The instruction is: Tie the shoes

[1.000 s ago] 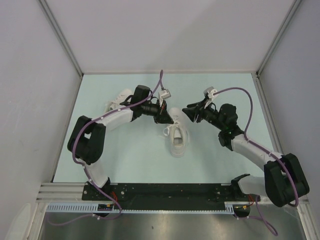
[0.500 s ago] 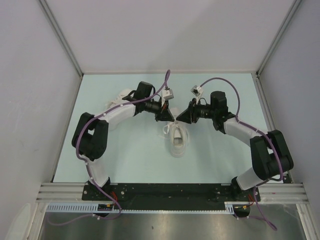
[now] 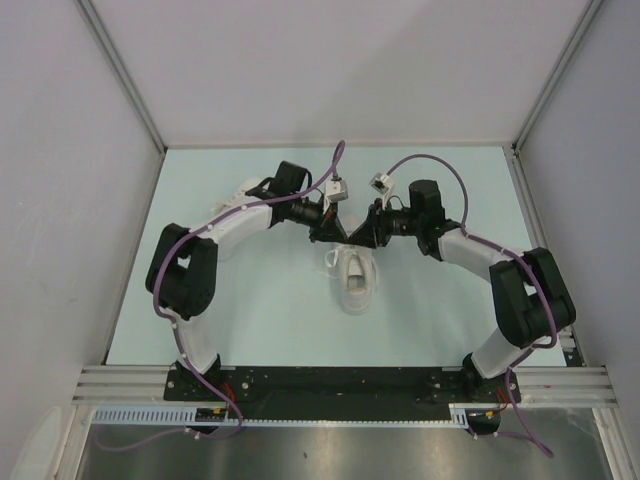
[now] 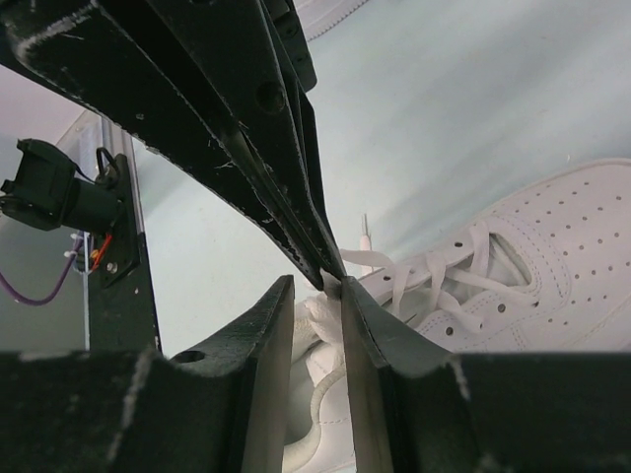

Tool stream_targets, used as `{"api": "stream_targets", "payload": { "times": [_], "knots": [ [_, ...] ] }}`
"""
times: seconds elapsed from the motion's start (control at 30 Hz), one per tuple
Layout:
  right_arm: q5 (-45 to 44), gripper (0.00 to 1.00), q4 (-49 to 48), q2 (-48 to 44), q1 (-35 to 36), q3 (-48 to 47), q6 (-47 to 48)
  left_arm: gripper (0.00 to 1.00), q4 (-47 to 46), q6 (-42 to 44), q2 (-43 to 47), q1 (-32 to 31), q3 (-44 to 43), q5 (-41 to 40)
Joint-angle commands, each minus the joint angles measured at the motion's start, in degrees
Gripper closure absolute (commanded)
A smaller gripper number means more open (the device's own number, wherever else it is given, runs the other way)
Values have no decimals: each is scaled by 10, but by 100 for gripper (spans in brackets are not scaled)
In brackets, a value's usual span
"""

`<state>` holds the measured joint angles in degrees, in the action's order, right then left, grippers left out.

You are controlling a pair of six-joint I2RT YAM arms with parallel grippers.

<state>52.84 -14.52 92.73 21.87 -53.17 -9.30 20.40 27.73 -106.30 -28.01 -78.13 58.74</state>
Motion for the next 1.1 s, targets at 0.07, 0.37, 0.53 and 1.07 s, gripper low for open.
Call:
{"api": "stream_targets", "payload": {
  "times": [0.07, 0.37, 0.53, 1.07],
  "knots": [
    [-27, 70, 18, 4, 7, -26, 35, 96, 9, 45, 1, -1, -26, 34],
    [-24, 69, -31, 0, -3, -29, -17, 96, 24, 66, 0, -2, -30, 40],
    [-20, 69, -25, 5, -4, -29, -12, 96, 31, 67, -7, -2, -46, 41],
    [-17, 86, 19, 9, -4, -29, 34, 94, 43, 66, -24, -2, -68, 39]
  ]
}}
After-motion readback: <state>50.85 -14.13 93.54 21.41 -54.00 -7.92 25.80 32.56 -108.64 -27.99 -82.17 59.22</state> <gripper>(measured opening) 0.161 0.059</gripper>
